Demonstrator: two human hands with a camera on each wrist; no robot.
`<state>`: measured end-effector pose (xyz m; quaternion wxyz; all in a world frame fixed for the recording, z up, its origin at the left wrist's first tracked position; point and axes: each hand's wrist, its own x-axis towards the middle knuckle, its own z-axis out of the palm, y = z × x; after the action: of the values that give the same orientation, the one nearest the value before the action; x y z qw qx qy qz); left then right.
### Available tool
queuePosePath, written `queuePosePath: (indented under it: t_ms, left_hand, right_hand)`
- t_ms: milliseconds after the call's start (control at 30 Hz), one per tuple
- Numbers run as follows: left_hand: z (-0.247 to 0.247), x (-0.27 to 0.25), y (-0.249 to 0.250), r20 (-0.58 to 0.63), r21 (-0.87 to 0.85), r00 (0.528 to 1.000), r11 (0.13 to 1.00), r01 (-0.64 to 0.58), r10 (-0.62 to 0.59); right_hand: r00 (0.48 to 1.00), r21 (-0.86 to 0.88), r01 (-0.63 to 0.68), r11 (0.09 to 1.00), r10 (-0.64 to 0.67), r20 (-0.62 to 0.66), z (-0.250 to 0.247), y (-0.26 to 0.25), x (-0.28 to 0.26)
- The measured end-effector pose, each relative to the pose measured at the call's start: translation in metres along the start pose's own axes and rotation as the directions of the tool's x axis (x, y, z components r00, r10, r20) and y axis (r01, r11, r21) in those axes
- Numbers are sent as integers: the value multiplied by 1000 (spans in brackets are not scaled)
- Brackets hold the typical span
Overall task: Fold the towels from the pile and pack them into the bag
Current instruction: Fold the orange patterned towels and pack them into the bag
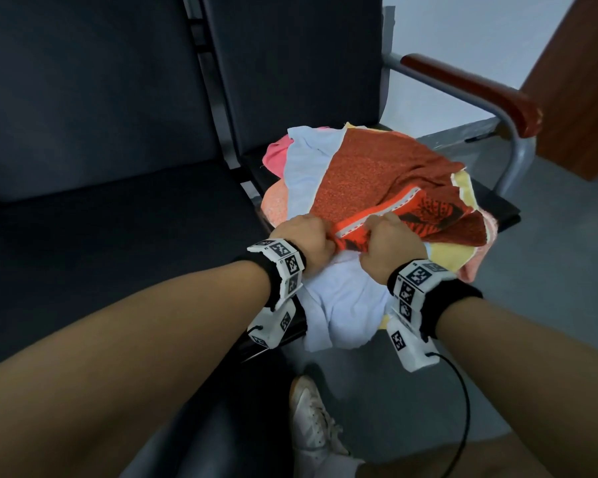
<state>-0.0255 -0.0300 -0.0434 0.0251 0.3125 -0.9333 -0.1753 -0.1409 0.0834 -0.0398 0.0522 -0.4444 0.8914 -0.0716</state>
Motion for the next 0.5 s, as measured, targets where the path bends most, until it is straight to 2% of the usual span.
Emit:
queuePosePath:
  t_ms: [67, 200, 333, 500]
  left_hand:
    - [-2, 0, 1, -51, -118, 999, 993, -21, 15]
    - [-10, -6, 5, -72, -260, 996, 964, -61, 44]
    - [-21, -11, 10, -166, -307, 986, 948, -83, 33]
    - [-33, -25, 14, -210, -351, 978, 934, -71, -5]
  right_hand:
    - [1000, -15, -16, 1000, 16, -8, -1, 3, 1]
    - [1000, -95, -27, 995, 26, -11, -4, 4, -3]
    - [995, -50, -69, 996, 66, -71, -8, -3, -5]
    - [982, -33, -169, 985, 165, -86, -16, -10, -13]
